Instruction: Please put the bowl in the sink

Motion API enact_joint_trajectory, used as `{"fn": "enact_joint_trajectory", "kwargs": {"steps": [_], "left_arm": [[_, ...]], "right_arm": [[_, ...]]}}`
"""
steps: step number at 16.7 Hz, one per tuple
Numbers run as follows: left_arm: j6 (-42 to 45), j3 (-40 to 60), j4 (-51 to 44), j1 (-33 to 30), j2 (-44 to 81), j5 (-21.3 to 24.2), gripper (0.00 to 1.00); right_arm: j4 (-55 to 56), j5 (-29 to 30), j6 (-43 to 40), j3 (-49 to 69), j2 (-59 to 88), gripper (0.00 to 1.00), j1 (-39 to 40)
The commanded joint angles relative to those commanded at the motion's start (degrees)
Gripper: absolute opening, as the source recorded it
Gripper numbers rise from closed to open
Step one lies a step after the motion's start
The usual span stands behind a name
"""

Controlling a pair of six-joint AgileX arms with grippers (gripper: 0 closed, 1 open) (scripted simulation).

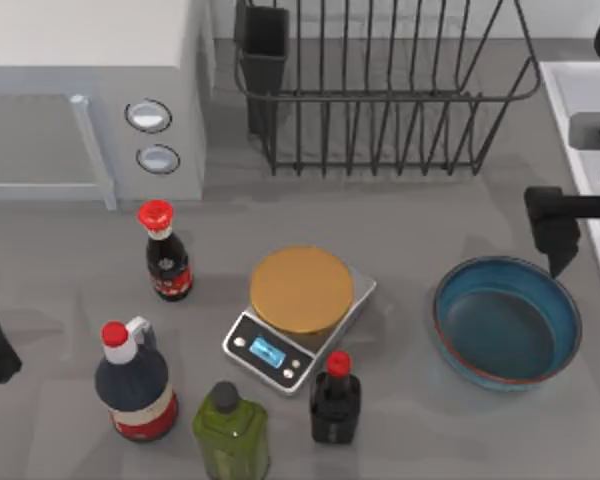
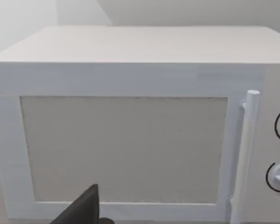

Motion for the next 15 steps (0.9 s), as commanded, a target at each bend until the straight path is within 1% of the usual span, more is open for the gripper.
{"fn": "enact_joint_trajectory", "kwargs": {"steps": [3, 5, 11, 13, 15], "left_arm": [[0.0, 0.0, 0.0, 0.0, 0.0, 0.0, 1.0], [0.0, 0.0, 0.0, 0.0, 0.0, 0.0, 1.0], [0.0, 0.0, 0.0, 0.0, 0.0, 0.0, 1.0], [0.0, 0.0, 0.0, 0.0, 0.0, 0.0, 1.0], [0.0, 0.0, 0.0, 0.0, 0.0, 0.0, 1.0]], "right_arm": [[0.3, 0.0, -0.1, -0.3, -0.1, 1.0, -0.3], [2.4, 0.0, -0.1, -2.0, 0.5, 1.0, -0.2], [18.3, 0.0, 0.2, -12.3, 5.4, 1.0, 0.1], [21.6, 0.0, 0.3, -14.7, 6.7, 1.0, 0.2], [22.4, 0.0, 0.3, -15.4, 7.0, 1.0, 0.2]]}}
